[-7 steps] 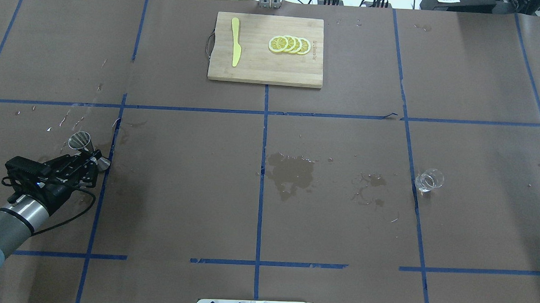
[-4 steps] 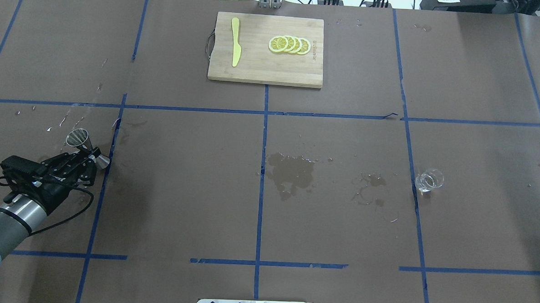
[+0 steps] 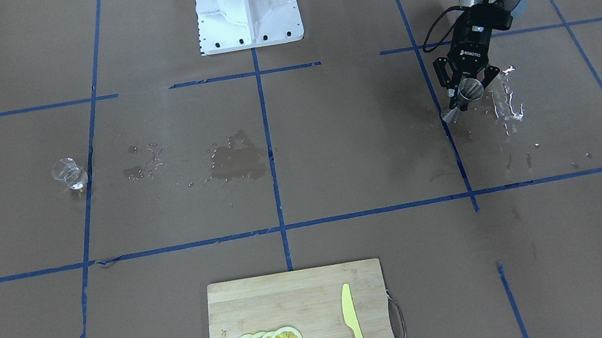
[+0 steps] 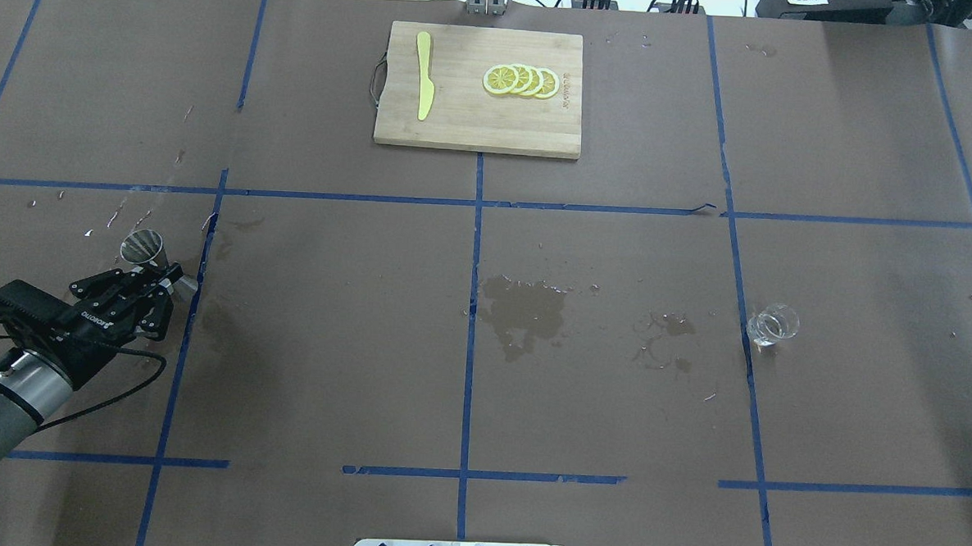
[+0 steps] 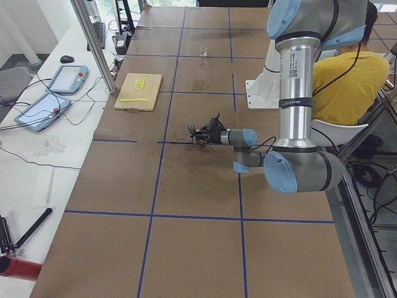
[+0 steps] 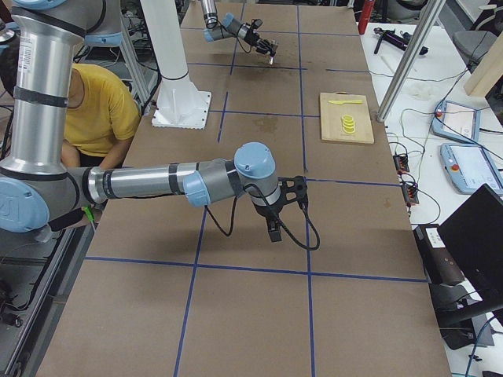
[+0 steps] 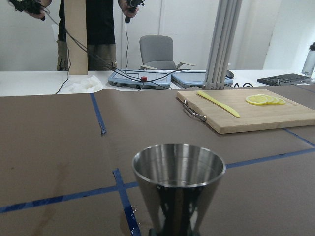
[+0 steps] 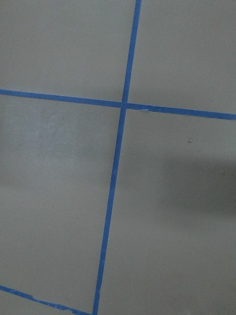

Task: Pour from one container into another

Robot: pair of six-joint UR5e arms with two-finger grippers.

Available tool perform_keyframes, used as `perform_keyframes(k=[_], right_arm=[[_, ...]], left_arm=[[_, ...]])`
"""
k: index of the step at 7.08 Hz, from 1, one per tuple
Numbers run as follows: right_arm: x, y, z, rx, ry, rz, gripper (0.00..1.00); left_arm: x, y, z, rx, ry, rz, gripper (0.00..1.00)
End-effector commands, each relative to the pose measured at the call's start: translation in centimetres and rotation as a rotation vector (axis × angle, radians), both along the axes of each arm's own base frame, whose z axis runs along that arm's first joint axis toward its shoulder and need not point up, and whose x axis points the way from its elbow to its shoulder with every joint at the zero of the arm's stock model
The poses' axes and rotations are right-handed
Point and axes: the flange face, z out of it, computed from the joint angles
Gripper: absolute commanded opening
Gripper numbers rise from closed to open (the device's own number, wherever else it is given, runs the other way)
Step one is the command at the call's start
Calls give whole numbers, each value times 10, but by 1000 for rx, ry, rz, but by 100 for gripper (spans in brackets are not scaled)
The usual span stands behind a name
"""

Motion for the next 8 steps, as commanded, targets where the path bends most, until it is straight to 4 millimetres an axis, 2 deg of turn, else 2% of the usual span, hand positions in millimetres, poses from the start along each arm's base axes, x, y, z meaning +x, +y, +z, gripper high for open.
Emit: perform_keyframes(k=[1,3,4,6,7,8], right_arm=[[0,1,2,-3,1,1,100],[0,1,4,-9,1,2,100],[0,1,3,-7,1,3,100],[0,0,3,-13,-1,9,100],[0,1,2,-14,-2,11,100],[0,1,2,-15,-2,12,100]], left_arm=[[-5,15,-10,121,73,163,0],[7,22,-28,260,24,328,0],[10,10,-44,361,-10,388,0],[30,-9,-85,576,-65,493,0],[53,-18,-110,609,-50,516,0],[86,-30,-145,622,-50,551,0]])
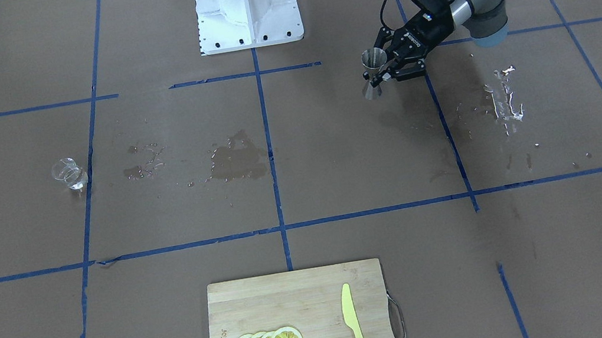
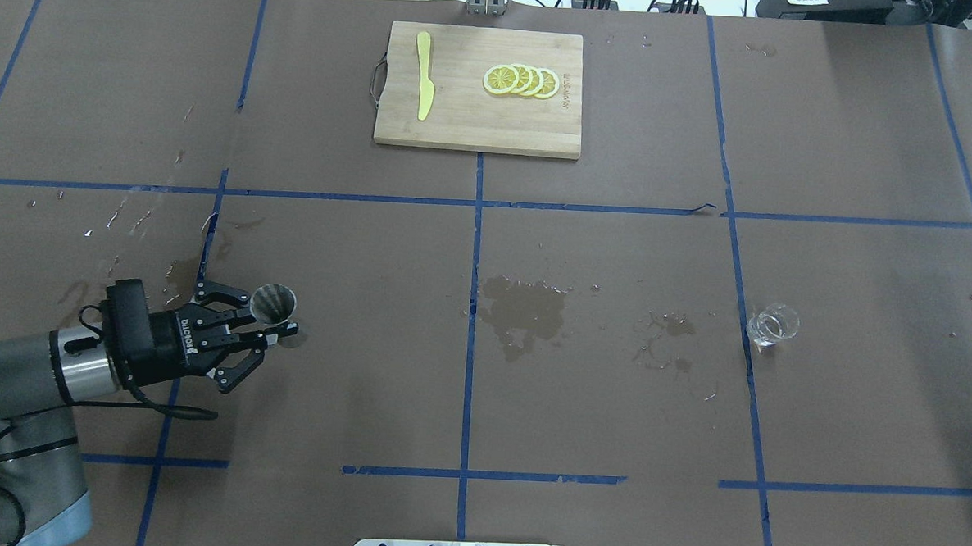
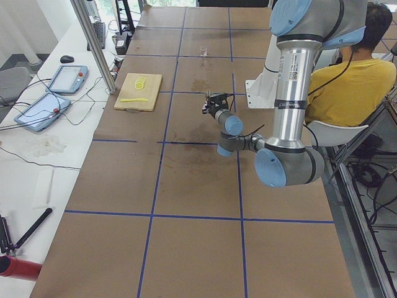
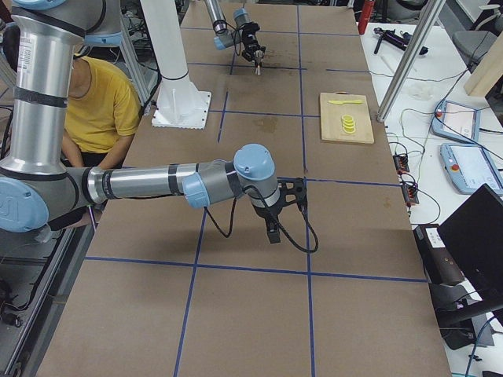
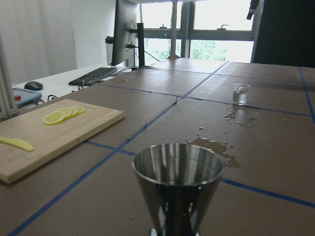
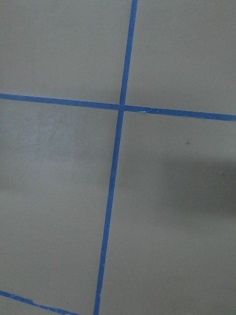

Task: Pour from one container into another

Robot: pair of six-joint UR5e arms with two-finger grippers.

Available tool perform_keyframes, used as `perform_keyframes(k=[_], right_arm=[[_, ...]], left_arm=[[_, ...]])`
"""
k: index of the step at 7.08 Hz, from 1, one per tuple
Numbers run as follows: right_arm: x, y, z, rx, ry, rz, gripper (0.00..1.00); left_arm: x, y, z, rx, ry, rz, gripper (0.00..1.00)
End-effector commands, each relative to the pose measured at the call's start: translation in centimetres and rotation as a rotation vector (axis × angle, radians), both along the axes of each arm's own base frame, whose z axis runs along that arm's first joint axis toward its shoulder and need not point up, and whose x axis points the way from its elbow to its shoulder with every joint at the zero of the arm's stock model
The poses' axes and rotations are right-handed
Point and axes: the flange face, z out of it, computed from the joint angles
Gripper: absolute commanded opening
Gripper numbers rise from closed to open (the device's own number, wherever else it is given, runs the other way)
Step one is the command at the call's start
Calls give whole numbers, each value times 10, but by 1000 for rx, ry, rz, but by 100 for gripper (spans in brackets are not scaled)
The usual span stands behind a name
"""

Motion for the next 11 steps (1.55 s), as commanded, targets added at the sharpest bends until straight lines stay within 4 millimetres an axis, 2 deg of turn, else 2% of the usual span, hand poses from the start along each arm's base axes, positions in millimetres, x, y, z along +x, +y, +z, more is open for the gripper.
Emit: perform_keyframes(k=[1,2,3,4,6,7,9,10,11], right_arm=[[0,-2,-2,-2,-3,7,100],[0,-4,-4,-2,-4,11,100],[0,-4,-4,-3,-4,12,100],[0,-5,-5,-2,-5,12,100],[0,-5,-5,-8,-8,18,100],[0,-6,-11,-10,-14,31,100],[-5,-11,-64,-39,-93,191,100],[-19,-8,-73,-21,-136,222,100],[-46,-10,-87,-40,-180,264,100]], left_arm=[[57,-23,-67,38,-10,41,0],[76,-40,-89,88,-56,15,0],[91,-65,-121,132,-120,38,0],[94,-84,-142,136,-149,49,0],[121,-115,-161,124,-170,33,0],[125,-114,-166,132,-167,56,0],[125,-111,-169,147,-160,86,0],[125,-111,-169,147,-160,86,0],[124,-111,-170,147,-158,84,0]])
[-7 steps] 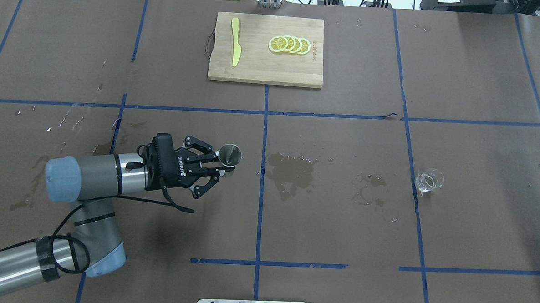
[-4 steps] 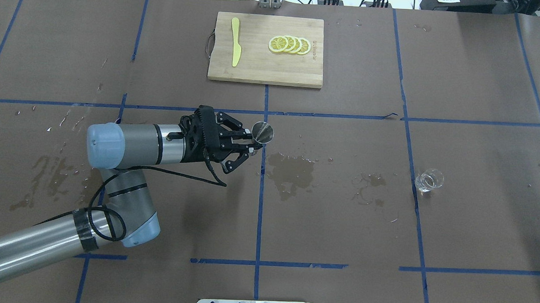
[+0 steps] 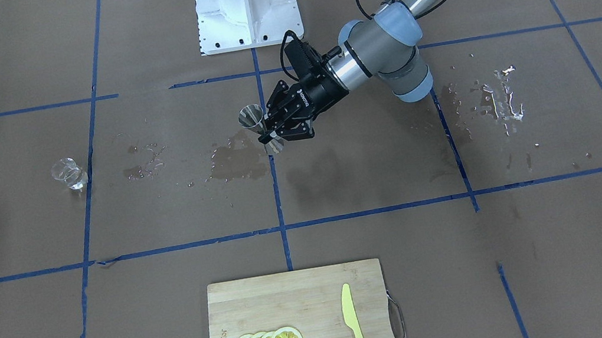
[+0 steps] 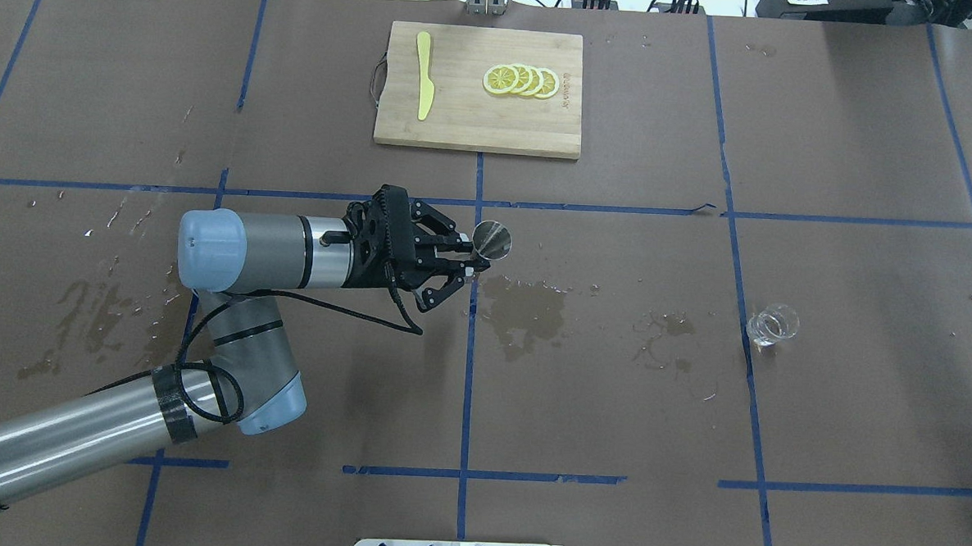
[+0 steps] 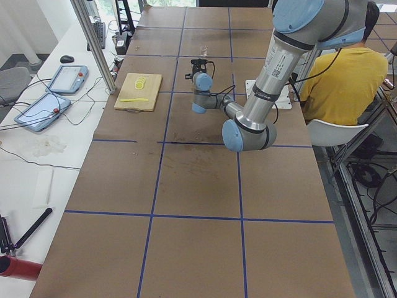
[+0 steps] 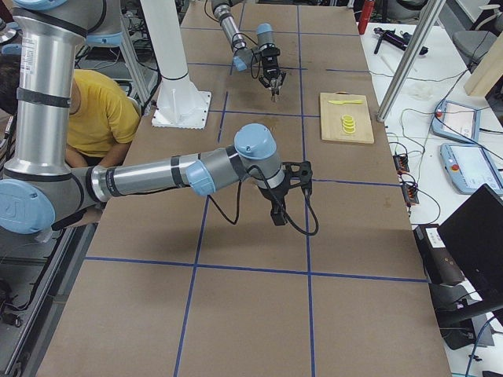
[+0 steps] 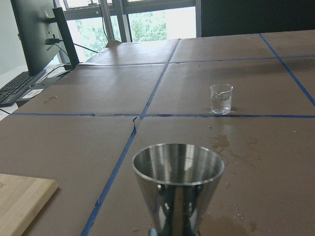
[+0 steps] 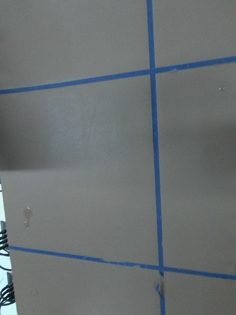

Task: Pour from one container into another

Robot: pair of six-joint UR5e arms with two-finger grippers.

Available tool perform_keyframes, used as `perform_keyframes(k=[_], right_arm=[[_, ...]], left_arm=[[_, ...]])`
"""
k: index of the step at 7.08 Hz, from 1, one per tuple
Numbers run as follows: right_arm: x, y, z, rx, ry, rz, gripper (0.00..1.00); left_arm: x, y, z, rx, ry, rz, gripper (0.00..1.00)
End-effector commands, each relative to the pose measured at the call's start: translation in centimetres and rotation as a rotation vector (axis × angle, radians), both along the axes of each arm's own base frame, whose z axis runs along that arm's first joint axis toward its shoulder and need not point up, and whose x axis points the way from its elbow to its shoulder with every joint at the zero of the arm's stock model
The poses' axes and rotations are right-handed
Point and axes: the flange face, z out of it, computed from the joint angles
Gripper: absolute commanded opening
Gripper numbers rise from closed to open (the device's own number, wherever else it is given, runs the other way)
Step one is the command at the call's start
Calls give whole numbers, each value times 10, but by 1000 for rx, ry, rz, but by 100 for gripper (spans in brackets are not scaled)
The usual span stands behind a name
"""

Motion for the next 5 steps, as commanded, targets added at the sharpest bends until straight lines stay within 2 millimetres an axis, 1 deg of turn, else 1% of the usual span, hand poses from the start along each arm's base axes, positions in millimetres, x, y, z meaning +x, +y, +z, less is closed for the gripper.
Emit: perform_keyframes(k=[1,2,3,4,5], right_arm=[[-61,1,-36,-22,-86,96,100],[-109,8,-62,-37,-76,161,100],[-153,24,-74,-37,-47,212,100],[-190,35,-84,-18,-32,257,100],[-227,58,-82,24,-18,319,100]], left_arm=[[0,0,-1,-1,2,1,0],[0,0,0,-3,1,0,0],[0,0,0,-3,1,-1,0],[-1,0,1,-6,0,-3,0],[-1,0,1,-6,0,-3,0]])
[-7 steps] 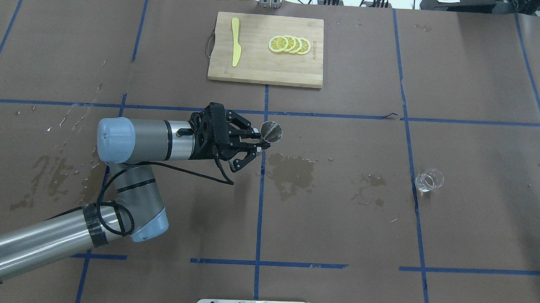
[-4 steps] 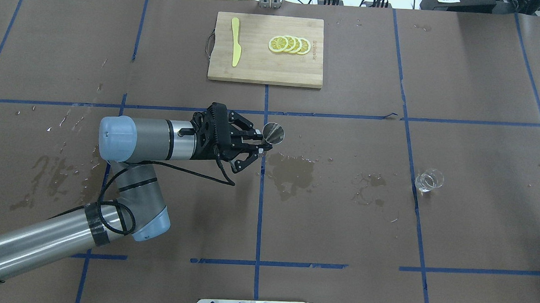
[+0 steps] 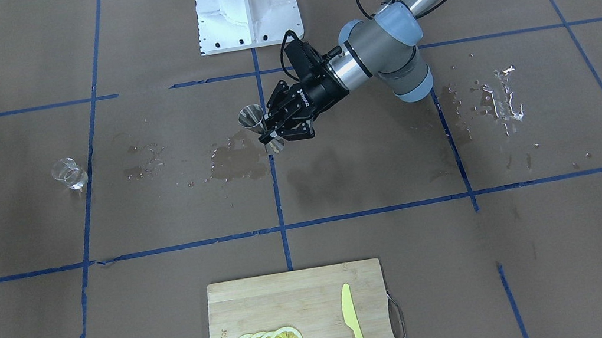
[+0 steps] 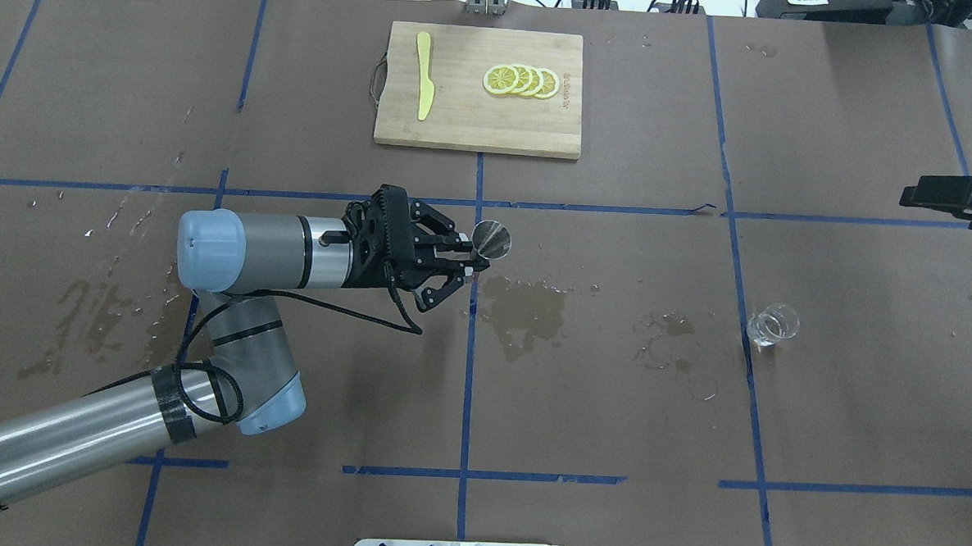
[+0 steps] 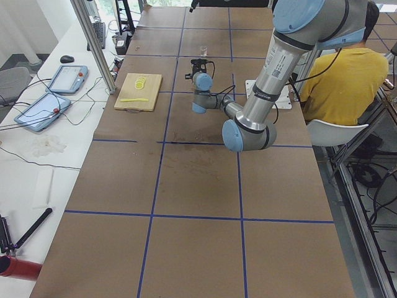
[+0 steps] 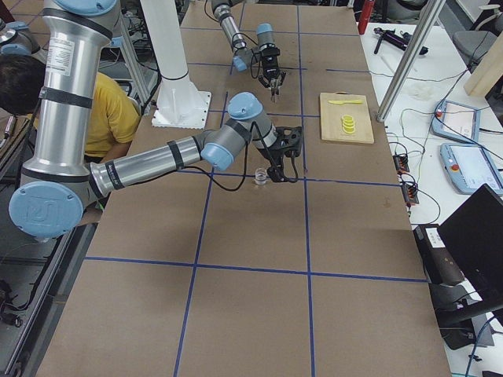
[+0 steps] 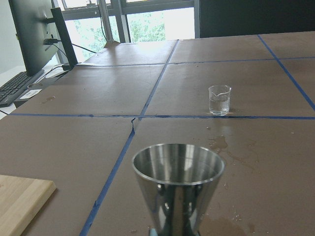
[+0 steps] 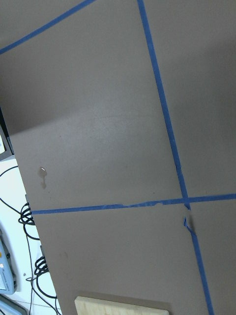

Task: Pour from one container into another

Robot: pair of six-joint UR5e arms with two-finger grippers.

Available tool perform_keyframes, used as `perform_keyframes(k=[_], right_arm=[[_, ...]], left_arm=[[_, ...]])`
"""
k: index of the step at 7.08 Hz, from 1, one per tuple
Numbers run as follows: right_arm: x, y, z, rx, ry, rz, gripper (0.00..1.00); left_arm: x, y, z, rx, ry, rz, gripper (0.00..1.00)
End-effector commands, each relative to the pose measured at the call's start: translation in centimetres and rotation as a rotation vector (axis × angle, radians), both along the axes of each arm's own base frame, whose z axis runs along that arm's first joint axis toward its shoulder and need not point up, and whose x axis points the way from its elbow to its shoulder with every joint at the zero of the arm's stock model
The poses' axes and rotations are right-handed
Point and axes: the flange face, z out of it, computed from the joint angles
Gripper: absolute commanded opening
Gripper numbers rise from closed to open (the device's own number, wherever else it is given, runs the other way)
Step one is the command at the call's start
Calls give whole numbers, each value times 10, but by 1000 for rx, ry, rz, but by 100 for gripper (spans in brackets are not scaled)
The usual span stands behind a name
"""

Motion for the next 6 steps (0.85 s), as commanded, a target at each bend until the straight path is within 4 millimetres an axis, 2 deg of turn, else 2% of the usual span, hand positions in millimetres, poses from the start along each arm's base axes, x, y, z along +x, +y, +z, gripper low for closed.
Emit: perform_keyframes(k=[1,2,3,5,6], right_arm=[[-76,60,13,128,71,136,100],[-112,87,18,186,84,207,100],[-137,104,35,252,130,251,100],[-172,130,59,381,208,292,100],[-185,131,67,410,225,312,100]], left_arm=[[0,0,1,-2,-1,-4,0],[-1,-1,2,-3,-3,-4,0],[-1,-1,2,-3,-2,-5,0],[-1,-1,3,-4,-4,-5,0],[-1,-1,3,-4,-4,-5,0]])
